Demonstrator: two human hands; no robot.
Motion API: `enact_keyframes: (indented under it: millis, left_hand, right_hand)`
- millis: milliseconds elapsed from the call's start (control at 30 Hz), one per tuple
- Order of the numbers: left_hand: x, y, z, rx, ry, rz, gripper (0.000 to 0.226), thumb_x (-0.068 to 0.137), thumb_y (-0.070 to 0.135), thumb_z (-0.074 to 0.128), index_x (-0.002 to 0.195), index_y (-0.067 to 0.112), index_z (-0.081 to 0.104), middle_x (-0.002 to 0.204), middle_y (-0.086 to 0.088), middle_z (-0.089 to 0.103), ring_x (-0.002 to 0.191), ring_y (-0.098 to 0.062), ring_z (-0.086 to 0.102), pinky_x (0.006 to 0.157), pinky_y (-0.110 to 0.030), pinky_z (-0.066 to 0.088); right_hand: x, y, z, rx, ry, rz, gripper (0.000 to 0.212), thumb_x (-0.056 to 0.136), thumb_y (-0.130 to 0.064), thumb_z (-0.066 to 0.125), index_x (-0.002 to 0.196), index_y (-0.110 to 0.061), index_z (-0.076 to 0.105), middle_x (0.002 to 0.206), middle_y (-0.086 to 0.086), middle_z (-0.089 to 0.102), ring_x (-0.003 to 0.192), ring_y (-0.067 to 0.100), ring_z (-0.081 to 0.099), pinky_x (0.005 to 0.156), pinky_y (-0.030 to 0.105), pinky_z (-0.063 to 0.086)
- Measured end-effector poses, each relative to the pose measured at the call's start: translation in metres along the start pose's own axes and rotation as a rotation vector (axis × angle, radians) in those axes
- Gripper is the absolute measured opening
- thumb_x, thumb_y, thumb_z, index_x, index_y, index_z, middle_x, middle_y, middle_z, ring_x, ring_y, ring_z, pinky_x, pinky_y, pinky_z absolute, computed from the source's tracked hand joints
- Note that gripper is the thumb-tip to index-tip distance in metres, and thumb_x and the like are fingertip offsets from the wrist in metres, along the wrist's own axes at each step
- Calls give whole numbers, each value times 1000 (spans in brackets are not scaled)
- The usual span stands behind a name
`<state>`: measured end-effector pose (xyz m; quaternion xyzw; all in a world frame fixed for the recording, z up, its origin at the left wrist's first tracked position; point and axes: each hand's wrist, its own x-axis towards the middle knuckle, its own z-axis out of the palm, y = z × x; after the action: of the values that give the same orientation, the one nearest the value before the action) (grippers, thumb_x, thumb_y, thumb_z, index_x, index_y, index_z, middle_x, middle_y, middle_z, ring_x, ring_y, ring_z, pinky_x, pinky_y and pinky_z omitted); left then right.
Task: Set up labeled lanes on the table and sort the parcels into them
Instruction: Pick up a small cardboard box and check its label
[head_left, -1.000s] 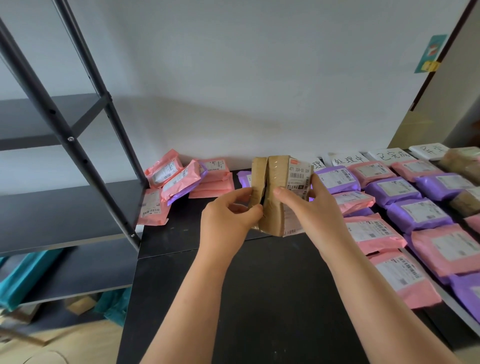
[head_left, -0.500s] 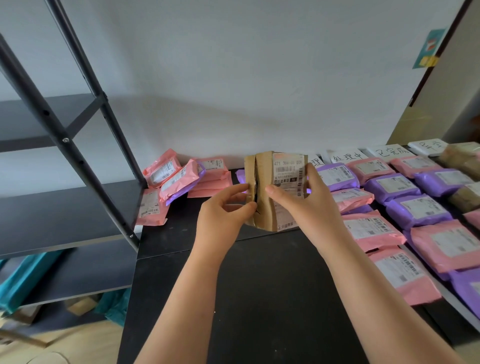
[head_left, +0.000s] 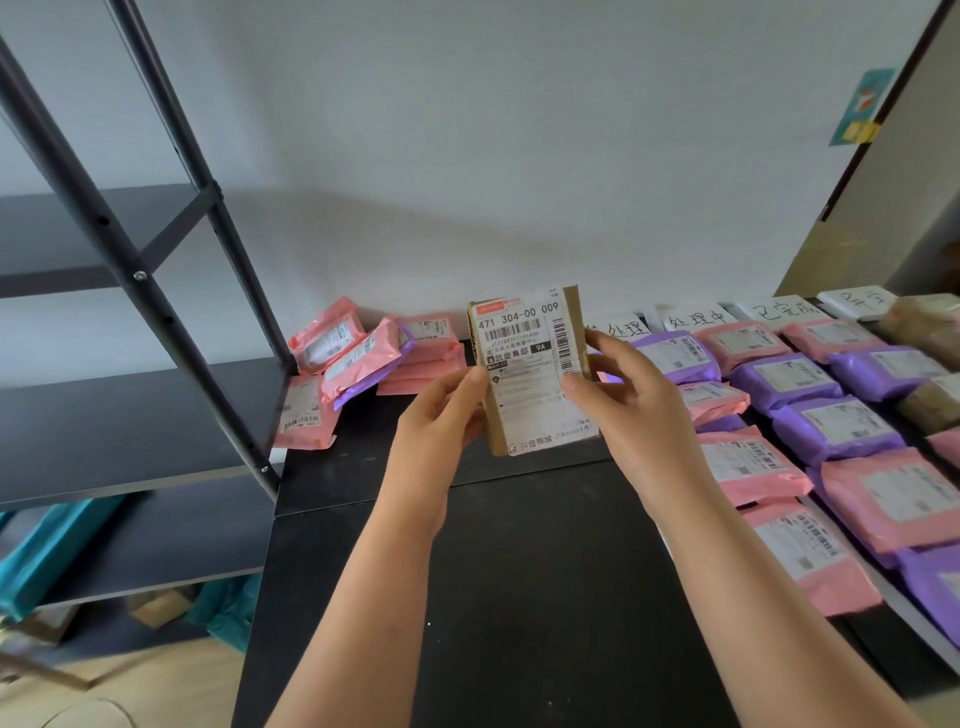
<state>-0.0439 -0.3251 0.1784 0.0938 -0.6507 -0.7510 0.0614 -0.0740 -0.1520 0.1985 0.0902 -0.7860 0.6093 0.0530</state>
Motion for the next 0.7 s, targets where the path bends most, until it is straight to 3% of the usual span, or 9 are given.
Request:
enact_keyframes:
  millis: [67,167,300,500,700]
  left_hand:
    - [0,0,-2,-4,-25,-5,49,82,49,66,122,21,64,111,3,74,104,-17,70,99,-45,52]
    - [1,-3,-4,-43,-11,-24,33,93,35,61,122,19,65,114,2,73,107,-18,69,101,-48,51]
    - [3,-8,-4,-50,4,-57,28,101,31,52,120,20,68,115,2,73,111,-18,67,107,-46,45]
    - [6,-14,-11,-30,-14,-79,25,103,25,48,113,21,71,115,2,73,118,-27,62,110,-50,41]
    - [3,-17,-10,-22,-31,-68,26,103,21,46,119,17,68,116,0,72,109,-23,64,91,-38,47]
  right_hand:
    - [-2,0,1,25,16,-9,30,92,-22,68,116,-38,61,104,-24,69,93,-9,64,70,12,53]
    - [-7,-2,2,80,2,-22,25,91,-20,69,114,-32,67,107,-17,71,95,-6,65,74,10,52]
    - [-12,-2,4,-18,-26,-57,33,89,-20,71,114,-40,63,108,-20,68,99,-15,59,76,1,43]
    - [-18,2,4,-38,-34,-104,37,87,-13,73,115,-36,66,109,-22,66,104,-19,54,82,-4,36]
    - [-18,7,3,-53,-35,-144,36,87,-11,72,116,-32,69,116,-21,65,111,-12,55,87,1,39]
